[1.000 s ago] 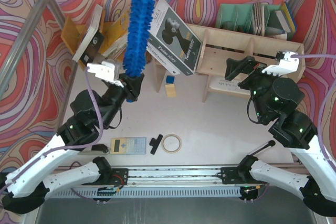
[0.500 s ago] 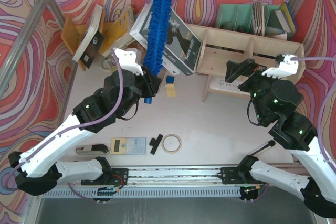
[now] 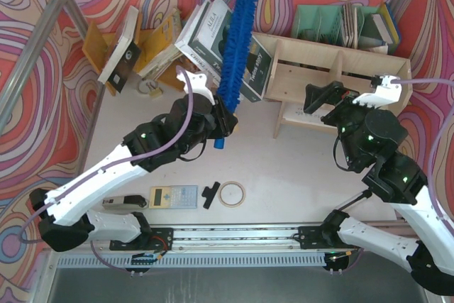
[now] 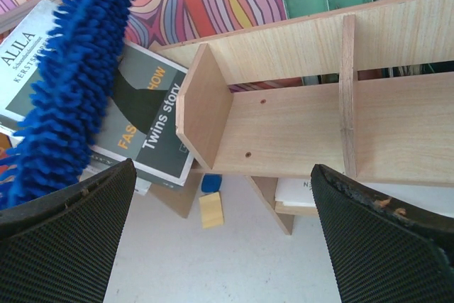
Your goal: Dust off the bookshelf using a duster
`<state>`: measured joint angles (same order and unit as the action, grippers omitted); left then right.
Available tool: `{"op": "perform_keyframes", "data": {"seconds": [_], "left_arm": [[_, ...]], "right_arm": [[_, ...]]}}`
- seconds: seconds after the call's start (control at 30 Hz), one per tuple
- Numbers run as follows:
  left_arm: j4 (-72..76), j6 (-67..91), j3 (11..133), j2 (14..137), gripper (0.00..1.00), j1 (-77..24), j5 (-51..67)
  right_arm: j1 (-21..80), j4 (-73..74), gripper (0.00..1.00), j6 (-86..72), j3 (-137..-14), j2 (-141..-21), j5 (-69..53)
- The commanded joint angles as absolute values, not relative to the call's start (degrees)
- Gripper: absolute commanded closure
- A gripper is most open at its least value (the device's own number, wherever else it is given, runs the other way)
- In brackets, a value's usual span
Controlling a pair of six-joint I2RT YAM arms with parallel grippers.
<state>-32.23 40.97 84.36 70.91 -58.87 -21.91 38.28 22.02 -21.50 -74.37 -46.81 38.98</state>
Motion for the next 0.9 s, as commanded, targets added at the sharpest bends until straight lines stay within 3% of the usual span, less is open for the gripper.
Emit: {"op": "perform_keyframes", "data": {"seconds": [0.0, 0.27, 0.67, 0.87], "left_arm": [[-30.65, 44.69, 85.74, 73.32, 1.00, -59.64, -18.52], [-30.47, 45.62, 85.26, 75.76, 1.00, -59.94, -17.50], [-33.92, 37.52, 88.04, 69.65, 1.00, -59.94, -28.55], [-33.86, 37.94, 86.63, 69.63, 1.00, -59.91, -26.92]], "right_arm": [[38.41, 21.88, 0.01, -22.14, -73.83, -45.80, 40.41], [38.41, 22.05, 0.01, -22.15, -73.25, -44.73, 40.91], [38.41, 22.48, 0.01, -22.30, -73.65, -44.39, 40.96], [38.40, 22.40, 0.01, -22.54, -72.86, -44.07, 40.85]]}}
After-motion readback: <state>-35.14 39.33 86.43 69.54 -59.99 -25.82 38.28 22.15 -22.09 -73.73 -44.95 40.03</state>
